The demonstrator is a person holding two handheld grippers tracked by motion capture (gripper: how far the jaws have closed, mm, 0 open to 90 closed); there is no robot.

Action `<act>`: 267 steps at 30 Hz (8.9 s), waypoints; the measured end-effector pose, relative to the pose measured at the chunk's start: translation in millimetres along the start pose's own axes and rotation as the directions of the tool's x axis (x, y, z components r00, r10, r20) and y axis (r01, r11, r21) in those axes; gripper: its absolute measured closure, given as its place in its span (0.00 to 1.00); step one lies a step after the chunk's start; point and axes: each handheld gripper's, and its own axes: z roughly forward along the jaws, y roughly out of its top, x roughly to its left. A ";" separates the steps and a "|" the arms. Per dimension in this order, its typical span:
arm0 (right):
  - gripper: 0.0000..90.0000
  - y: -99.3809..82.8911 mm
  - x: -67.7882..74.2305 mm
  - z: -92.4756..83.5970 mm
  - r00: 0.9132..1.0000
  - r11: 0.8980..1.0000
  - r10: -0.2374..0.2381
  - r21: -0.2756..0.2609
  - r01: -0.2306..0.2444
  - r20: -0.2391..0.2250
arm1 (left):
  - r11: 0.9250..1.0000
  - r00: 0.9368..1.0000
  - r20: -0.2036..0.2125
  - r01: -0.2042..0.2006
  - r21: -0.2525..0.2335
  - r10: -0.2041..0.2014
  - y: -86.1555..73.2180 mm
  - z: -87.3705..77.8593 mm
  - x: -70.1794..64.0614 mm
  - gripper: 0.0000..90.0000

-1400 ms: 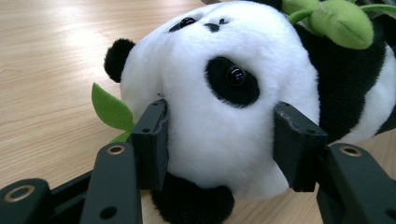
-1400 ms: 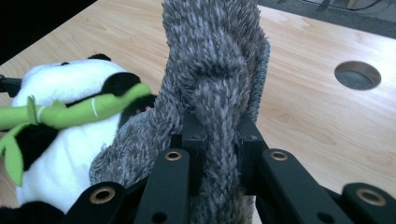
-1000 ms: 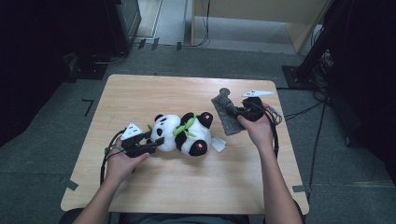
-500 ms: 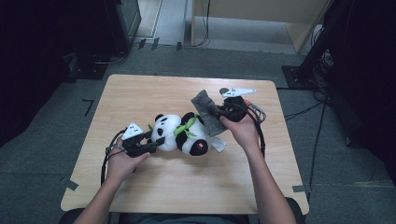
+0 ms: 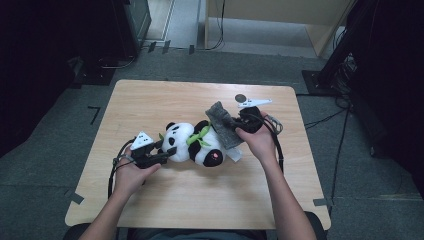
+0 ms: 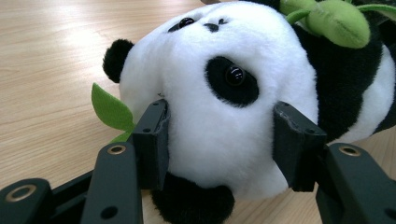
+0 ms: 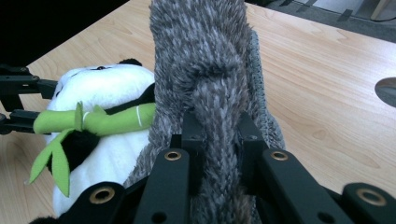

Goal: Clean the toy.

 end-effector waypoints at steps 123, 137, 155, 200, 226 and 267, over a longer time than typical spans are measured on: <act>0.88 -3.1 39.8 -8.9 0.991 0.994 -0.112 0.010 0.113 -0.074 | 1.000 1.000 -0.007 0.021 -0.014 -0.021 -2.1 0.7 -2.0 0.49; 0.88 -12.5 38.6 16.1 0.992 0.994 -0.090 0.050 0.095 -0.088 | 1.000 1.000 -0.009 0.017 -0.011 -0.018 -2.3 0.7 -2.5 0.49; 0.88 -37.4 19.7 5.9 0.996 0.999 -0.014 0.049 0.018 -0.085 | 1.000 1.000 0.000 0.026 -0.004 -0.026 -1.3 0.8 -1.5 0.49; 0.89 -25.9 13.8 -49.1 0.999 1.000 0.012 0.009 -0.012 -0.036 | 0.999 0.999 0.014 0.036 -0.001 -0.036 4.9 2.1 0.6 0.51; 0.89 36.3 139.5 89.0 0.965 0.937 -0.195 0.257 0.236 -0.174 | 1.000 1.000 0.007 0.028 0.010 -0.028 4.8 2.7 0.1 0.56; 0.89 46.5 87.6 13.3 0.990 0.986 -0.113 0.110 0.122 -0.086 | 0.999 0.999 0.013 0.034 -0.005 -0.034 3.6 5.5 -1.0 0.53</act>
